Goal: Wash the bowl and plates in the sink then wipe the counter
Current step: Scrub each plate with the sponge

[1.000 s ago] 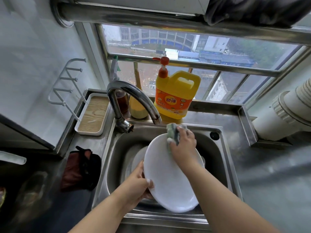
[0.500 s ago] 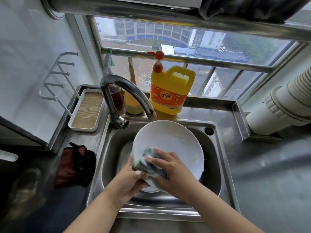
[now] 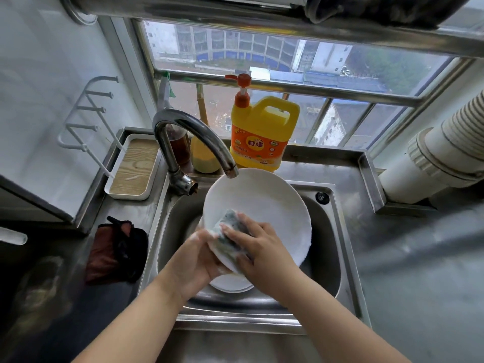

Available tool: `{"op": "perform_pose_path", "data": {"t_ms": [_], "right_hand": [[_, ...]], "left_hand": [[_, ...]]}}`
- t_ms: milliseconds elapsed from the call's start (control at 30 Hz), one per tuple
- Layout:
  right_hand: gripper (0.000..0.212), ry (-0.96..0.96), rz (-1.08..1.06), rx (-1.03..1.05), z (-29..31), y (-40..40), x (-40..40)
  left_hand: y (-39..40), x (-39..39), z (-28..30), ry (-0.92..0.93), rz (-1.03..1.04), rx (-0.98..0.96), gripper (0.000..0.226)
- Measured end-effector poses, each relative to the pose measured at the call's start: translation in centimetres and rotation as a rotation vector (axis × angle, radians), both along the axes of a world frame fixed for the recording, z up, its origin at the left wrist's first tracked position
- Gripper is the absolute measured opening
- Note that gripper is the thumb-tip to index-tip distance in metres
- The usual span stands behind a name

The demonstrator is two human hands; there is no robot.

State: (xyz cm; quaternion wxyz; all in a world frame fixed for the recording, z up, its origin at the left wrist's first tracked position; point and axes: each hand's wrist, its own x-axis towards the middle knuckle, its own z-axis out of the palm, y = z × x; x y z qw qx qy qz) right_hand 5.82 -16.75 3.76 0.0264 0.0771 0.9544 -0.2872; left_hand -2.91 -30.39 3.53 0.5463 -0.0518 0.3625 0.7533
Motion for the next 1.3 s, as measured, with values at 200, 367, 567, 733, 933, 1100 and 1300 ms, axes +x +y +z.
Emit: {"op": "perform_pose_path", "data": {"t_ms": [200, 367, 567, 733, 933, 1100, 1300], "right_hand": [[0.045, 0.093, 0.107, 0.069, 0.2, 0.1, 1.6], [0.044, 0.031, 0.04, 0.18, -0.4, 4.0, 4.1], [0.055, 0.004, -0.206, 0.111, -1.3, -0.6, 2.6], [0.048, 0.043, -0.03, 0.226, -2.4, 4.0, 4.1], [0.049, 0.026, -0.21, 0.252, -1.5, 4.7, 3.4], [0.047, 0.061, 0.004, 0.323, -2.2, 5.2, 4.0], [0.062, 0.082, 0.066, 0.5, -1.1, 6.8, 4.7]], "left_hand": [[0.3, 0.2, -0.4, -0.099, 0.099, -0.144, 0.041], [0.4, 0.4, -1.2, -0.018, 0.241, -0.238, 0.038], [2.1, 0.9, -1.0, 0.145, 0.239, -0.301, 0.038], [0.9, -0.8, -1.3, 0.201, 0.18, -0.363, 0.047], [1.0, -2.8, -1.6, 0.169, 0.151, -0.396, 0.044], [0.6, -4.4, -1.4, 0.258, 0.044, -0.482, 0.04], [-0.4, -6.6, -0.6, 0.245, -0.085, -0.482, 0.034]]}}
